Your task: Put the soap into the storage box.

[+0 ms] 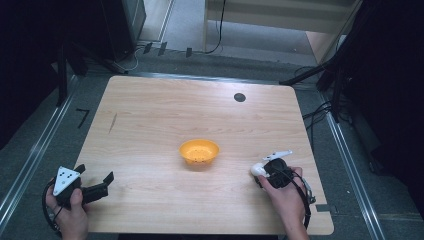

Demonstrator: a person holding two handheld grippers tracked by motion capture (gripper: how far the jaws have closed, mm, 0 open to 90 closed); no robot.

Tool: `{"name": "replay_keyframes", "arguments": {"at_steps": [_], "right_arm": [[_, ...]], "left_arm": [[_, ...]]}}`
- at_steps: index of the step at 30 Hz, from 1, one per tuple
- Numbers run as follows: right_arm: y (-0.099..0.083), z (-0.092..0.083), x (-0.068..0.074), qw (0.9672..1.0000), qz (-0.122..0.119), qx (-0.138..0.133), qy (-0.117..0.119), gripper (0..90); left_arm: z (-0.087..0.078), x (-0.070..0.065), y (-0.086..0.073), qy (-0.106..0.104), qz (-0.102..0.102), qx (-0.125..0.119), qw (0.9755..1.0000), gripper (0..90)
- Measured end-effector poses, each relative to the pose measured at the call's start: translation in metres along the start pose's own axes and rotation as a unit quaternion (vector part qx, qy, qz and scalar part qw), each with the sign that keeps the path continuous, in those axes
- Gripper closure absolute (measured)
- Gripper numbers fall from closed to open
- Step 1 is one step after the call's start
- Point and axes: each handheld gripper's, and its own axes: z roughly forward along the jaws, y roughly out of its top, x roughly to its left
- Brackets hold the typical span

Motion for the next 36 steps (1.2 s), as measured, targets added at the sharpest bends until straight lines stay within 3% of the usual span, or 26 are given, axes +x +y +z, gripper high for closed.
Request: {"name": "replay_keyframes", "arguments": {"at_steps": [16, 36], "right_arm": [[0.007, -0.018, -0.008, 0.9997, -0.008, -0.022, 0.003, 50.5], [0.024, -0.031, -0.006, 0.9980, -0.045, -0.040, 0.015, 50.9]], "left_arm": [[0.000, 0.000, 0.000, 0.000, 0.001, -0.001, 1.0000, 0.0], [0.000, 0.000, 0.000, -0.002, 0.001, -0.001, 1.0000, 0.0]]}}
